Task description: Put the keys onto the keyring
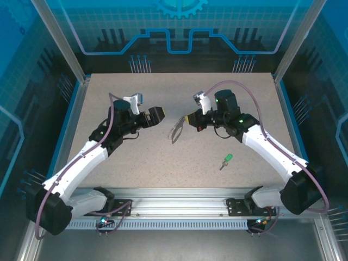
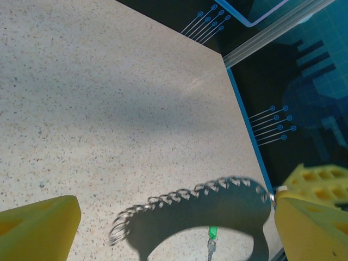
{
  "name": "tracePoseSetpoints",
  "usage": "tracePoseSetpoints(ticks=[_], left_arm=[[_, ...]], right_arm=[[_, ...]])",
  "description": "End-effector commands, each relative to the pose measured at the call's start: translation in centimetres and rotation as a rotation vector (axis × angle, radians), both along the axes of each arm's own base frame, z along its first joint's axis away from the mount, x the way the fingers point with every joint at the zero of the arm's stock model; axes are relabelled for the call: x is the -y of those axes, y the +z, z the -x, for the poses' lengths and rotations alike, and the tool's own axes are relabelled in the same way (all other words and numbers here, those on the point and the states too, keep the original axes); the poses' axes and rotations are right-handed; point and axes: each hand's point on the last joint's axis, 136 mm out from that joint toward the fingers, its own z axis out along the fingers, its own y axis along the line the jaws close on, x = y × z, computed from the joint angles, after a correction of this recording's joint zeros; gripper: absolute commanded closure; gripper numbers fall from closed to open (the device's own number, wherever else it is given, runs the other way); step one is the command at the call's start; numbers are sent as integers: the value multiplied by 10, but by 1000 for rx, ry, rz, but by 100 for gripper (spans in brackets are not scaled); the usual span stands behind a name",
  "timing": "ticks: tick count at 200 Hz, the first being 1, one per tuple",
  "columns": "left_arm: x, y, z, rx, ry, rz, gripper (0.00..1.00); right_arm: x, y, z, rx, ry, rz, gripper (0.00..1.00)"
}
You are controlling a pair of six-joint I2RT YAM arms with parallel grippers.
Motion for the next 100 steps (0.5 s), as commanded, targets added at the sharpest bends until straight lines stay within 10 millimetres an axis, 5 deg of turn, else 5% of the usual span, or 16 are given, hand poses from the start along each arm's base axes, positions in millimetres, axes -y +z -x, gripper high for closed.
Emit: tracePoseSetpoints(ticks=[1, 45, 100], left_arm=[[1, -1, 14, -12, -38, -18, 6], [1, -14, 7, -26, -7, -29, 6], [6, -36, 1, -47, 15, -5, 5]], right_arm=[[6, -5, -3, -9, 31, -64, 100], [19, -27, -11, -36, -20, -61, 100], [-2, -63, -9, -126, 20, -67, 100]])
